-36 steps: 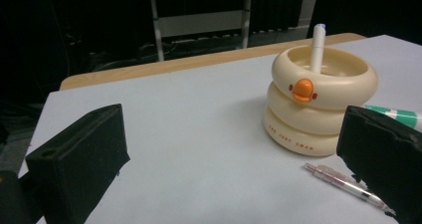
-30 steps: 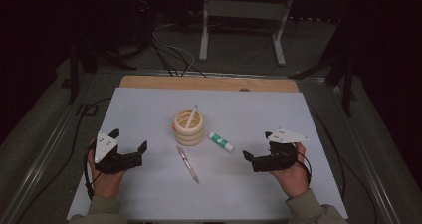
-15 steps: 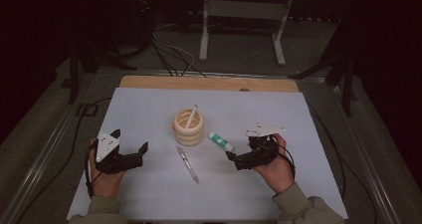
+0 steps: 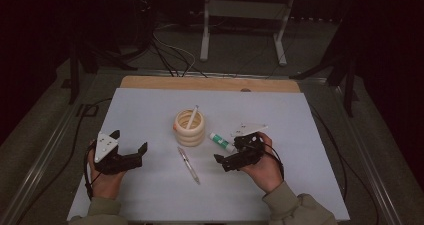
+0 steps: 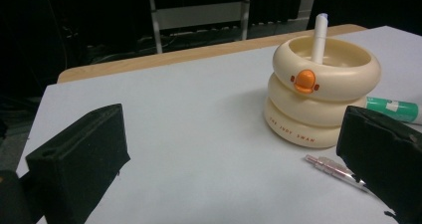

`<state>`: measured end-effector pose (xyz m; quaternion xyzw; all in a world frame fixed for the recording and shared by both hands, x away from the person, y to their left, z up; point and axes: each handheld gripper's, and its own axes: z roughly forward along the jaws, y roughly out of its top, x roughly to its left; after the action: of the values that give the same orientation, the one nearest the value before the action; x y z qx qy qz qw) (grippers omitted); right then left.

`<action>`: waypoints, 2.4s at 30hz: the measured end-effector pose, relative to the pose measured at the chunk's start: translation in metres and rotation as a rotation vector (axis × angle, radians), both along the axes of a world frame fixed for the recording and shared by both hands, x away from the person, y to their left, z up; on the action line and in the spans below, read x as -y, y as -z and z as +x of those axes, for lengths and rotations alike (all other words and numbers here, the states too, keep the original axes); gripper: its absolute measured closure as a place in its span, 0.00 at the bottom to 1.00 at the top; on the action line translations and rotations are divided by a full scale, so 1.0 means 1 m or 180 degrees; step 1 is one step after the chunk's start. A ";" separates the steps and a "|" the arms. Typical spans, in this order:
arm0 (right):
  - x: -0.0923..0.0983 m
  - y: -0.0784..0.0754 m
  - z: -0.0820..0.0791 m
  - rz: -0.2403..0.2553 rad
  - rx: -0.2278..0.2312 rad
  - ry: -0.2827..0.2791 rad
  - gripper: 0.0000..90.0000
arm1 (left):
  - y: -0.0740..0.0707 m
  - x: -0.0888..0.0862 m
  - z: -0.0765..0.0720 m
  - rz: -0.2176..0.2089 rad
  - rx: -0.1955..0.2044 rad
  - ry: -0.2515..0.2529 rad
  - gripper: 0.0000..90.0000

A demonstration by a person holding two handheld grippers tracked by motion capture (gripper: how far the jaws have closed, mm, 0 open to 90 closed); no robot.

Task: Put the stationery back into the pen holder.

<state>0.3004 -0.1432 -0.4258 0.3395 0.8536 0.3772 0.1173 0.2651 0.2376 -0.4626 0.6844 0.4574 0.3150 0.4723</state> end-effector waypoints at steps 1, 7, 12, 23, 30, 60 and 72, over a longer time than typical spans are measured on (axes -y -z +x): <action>-0.002 0.001 0.000 -0.0018 -0.0011 -0.0014 0.00 | 0.000 0.000 0.000 0.0006 0.0001 -0.0008 0.00; -0.017 0.007 -0.002 -0.0078 -0.0063 -0.0081 0.00 | 0.001 0.000 0.000 0.0048 -0.0006 -0.0032 0.00; -0.029 0.014 -0.003 -0.0142 -0.0098 -0.0142 0.00 | 0.001 -0.001 0.000 0.0049 -0.0004 -0.0044 0.00; -0.046 0.034 0.001 -0.0201 -0.0253 -0.0193 0.00 | 0.003 -0.002 0.001 0.0040 -0.0051 -0.0074 0.00; -0.052 0.042 0.000 -0.0237 -0.0314 -0.0228 0.00 | 0.003 -0.003 0.000 0.0031 -0.0057 -0.0075 0.00; -0.098 0.076 -0.017 -0.0738 -0.0479 -0.0575 0.78 | 0.008 -0.001 0.002 0.0046 -0.0147 -0.0056 0.00; -0.101 0.074 -0.025 -0.0863 -0.0425 -0.0693 0.90 | 0.008 -0.002 0.002 0.0052 -0.0168 -0.0067 0.00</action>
<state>0.2759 -0.0425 -0.5001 0.2505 0.9343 0.2458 0.0635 0.2670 0.2393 -0.4708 0.6915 0.4743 0.3054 0.4512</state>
